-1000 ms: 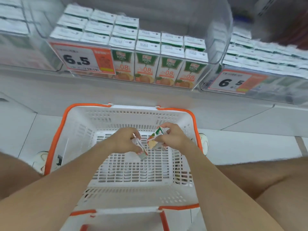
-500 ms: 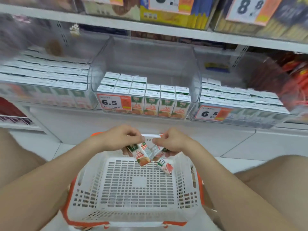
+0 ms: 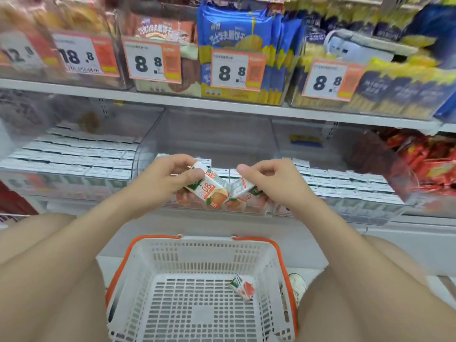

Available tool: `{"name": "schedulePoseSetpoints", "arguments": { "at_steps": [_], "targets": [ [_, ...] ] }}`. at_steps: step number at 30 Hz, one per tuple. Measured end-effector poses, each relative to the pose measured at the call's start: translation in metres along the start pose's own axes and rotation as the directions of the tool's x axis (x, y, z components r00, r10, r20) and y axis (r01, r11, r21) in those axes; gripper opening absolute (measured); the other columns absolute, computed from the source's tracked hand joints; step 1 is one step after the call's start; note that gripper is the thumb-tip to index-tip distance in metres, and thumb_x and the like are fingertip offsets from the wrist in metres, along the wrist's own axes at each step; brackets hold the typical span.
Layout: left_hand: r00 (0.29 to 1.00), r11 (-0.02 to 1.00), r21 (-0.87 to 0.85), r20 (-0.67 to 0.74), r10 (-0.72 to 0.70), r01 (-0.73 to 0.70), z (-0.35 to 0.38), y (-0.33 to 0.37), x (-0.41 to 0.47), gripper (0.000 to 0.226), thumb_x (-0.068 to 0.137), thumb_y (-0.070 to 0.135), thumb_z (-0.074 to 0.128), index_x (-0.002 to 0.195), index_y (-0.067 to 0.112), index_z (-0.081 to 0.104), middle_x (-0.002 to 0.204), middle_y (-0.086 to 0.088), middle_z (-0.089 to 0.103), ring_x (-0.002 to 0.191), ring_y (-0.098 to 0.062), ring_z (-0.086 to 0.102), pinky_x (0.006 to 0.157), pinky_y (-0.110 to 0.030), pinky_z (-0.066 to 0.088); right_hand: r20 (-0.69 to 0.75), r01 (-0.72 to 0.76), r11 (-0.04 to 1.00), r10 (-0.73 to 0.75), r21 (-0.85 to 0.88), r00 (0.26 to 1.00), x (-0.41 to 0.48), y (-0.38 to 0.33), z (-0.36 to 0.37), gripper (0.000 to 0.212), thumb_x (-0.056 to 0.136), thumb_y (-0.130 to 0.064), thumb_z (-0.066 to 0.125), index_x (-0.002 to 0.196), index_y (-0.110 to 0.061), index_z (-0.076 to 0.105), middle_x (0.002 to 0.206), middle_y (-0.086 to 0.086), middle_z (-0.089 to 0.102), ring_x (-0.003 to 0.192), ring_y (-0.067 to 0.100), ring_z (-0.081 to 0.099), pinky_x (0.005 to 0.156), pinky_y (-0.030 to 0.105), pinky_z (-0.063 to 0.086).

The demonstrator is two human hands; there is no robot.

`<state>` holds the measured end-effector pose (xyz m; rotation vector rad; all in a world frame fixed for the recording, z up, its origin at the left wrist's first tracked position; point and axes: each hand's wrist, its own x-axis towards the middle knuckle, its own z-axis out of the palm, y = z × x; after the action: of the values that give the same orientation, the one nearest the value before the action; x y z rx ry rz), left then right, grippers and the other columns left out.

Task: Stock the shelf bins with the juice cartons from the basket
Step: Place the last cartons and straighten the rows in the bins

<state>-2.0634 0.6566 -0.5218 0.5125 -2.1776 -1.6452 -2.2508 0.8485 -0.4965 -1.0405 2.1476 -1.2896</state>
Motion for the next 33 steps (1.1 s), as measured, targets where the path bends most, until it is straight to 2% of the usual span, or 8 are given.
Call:
{"name": "schedulePoseSetpoints", "arguments": {
  "at_steps": [5, 12, 20, 23, 26, 28, 31, 33],
  "targets": [
    [0.993, 0.996, 0.046, -0.093, 0.077, -0.073, 0.002, 0.012, 0.017, 0.021, 0.097, 0.027, 0.073, 0.115, 0.016, 0.073, 0.103, -0.006, 0.08, 0.076, -0.026, 0.072, 0.07, -0.032, 0.061, 0.099, -0.074, 0.993, 0.064, 0.097, 0.993, 0.015, -0.009, -0.015, 0.023, 0.083, -0.037, 0.089, 0.09, -0.016, 0.084, 0.087, 0.006, 0.081, 0.065, 0.027, 0.071, 0.067, 0.039, 0.063],
    [0.943, 0.996, 0.014, -0.322, 0.087, -0.087, 0.007, -0.001, 0.031, 0.022, 0.1, 0.015, 0.072, 0.122, 0.017, 0.071, 0.107, -0.003, 0.078, 0.077, -0.017, 0.073, 0.075, -0.03, 0.064, 0.039, -0.074, 0.963, 0.066, 0.259, 0.997, 0.027, -0.013, -0.018, 0.024, 0.083, -0.021, 0.089, 0.104, -0.011, 0.08, 0.09, 0.01, 0.081, 0.077, 0.025, 0.078, 0.079, 0.039, 0.066],
    [0.876, 0.94, 0.333, -0.43, 0.221, -0.073, 0.014, -0.009, 0.044, 0.035, 0.09, 0.034, 0.082, 0.118, 0.031, 0.061, 0.101, 0.013, 0.07, 0.083, -0.015, 0.065, 0.077, -0.035, 0.054, 0.087, -0.013, 0.997, 0.006, 0.082, 0.996, 0.035, -0.016, -0.008, 0.041, 0.074, -0.021, 0.096, 0.111, -0.018, 0.078, 0.095, 0.003, 0.08, 0.079, 0.028, 0.078, 0.072, 0.036, 0.067],
    [0.887, 0.923, 0.38, -0.404, 0.224, -0.06, 0.015, -0.011, 0.046, 0.032, 0.092, 0.035, 0.079, 0.117, 0.033, 0.06, 0.101, 0.012, 0.069, 0.092, -0.014, 0.063, 0.08, -0.04, 0.054, 0.067, 0.044, 0.995, -0.038, -0.093, 0.997, 0.044, -0.013, -0.008, 0.034, 0.078, -0.025, 0.092, 0.109, -0.025, 0.079, 0.092, -0.006, 0.08, 0.074, 0.02, 0.077, 0.07, 0.034, 0.065],
    [0.915, 0.913, 0.407, -0.354, 0.194, -0.037, 0.016, -0.011, 0.048, 0.031, 0.097, 0.028, 0.075, 0.121, 0.029, 0.055, 0.105, 0.007, 0.068, 0.095, -0.01, 0.065, 0.072, -0.021, 0.053, -0.1, 0.102, 0.955, -0.134, -0.277, 0.986, 0.058, -0.004, -0.001, 0.018, 0.085, -0.039, 0.086, 0.097, -0.028, 0.081, 0.083, -0.01, 0.077, 0.081, 0.008, 0.072, 0.076, 0.035, 0.061],
    [0.938, 0.918, 0.397, -0.32, 0.135, 0.003, 0.017, -0.01, 0.047, 0.038, 0.099, 0.017, 0.072, 0.128, 0.024, 0.049, 0.108, 0.009, 0.065, 0.087, 0.001, 0.068, 0.063, -0.008, 0.049, -0.175, 0.138, 0.944, -0.197, -0.299, 0.965, 0.067, -0.002, 0.006, 0.013, 0.089, -0.036, 0.081, 0.098, -0.027, 0.078, 0.082, -0.008, 0.075, 0.084, 0.012, 0.069, 0.081, 0.037, 0.059],
    [0.953, 0.908, 0.413, -0.296, 0.063, 0.068, 0.019, -0.014, 0.047, 0.036, 0.101, 0.013, 0.068, 0.127, 0.024, 0.045, 0.1, 0.022, 0.062, 0.073, 0.025, 0.06, 0.065, -0.008, 0.049, -0.192, 0.201, 0.917, -0.279, -0.346, 0.941, 0.083, 0.003, 0.019, 0.017, 0.094, -0.029, 0.075, 0.11, -0.025, 0.072, 0.096, -0.008, 0.073, 0.097, 0.02, 0.067, 0.088, 0.042, 0.057],
    [0.951, 0.916, 0.394, -0.307, 0.048, 0.081, 0.018, -0.016, 0.047, 0.029, 0.103, 0.013, 0.066, 0.124, 0.022, 0.049, 0.095, 0.024, 0.062, 0.07, 0.026, 0.06, 0.06, -0.004, 0.046, -0.153, 0.205, 0.881, -0.294, -0.426, 0.944, 0.094, 0.007, 0.029, 0.021, 0.095, -0.027, 0.072, 0.116, -0.022, 0.07, 0.103, -0.004, 0.073, 0.101, 0.023, 0.065, 0.088, 0.042, 0.056]
  ]
}}
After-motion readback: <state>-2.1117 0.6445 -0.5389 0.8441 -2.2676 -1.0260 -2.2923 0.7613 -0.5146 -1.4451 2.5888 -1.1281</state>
